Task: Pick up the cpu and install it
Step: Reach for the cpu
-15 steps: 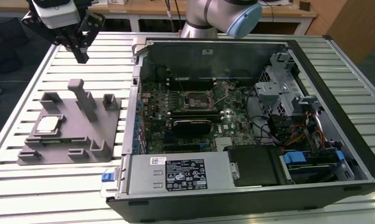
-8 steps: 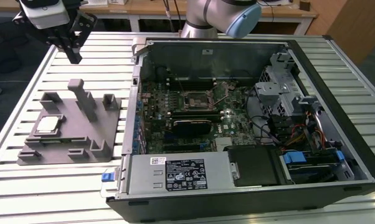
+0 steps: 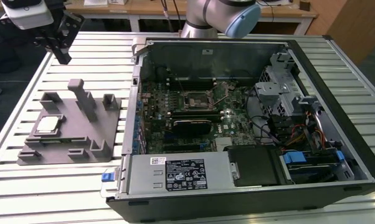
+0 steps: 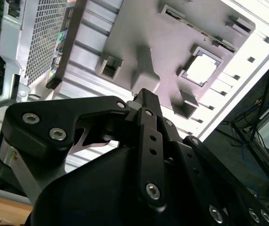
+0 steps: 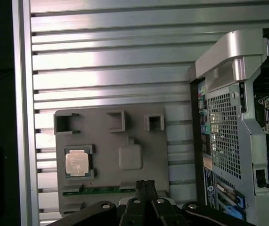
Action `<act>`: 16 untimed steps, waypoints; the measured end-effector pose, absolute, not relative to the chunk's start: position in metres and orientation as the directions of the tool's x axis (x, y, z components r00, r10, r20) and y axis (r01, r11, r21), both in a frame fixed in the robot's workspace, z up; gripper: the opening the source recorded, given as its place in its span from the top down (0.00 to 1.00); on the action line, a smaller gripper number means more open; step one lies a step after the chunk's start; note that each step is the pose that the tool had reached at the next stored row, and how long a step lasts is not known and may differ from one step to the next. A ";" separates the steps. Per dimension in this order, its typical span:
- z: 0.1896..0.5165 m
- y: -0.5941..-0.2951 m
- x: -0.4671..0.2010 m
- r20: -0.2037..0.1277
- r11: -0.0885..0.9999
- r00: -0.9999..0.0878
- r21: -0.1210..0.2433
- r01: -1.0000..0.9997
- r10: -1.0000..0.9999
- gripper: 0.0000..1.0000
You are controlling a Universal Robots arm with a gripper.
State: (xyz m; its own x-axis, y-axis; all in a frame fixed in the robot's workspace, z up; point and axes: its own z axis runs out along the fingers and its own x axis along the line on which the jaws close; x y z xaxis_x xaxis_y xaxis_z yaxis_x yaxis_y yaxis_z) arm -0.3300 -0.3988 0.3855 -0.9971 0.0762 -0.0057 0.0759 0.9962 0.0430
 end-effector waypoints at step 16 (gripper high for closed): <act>0.378 -0.398 -0.396 -0.005 0.996 -0.997 0.043 0.076 0.076 0.89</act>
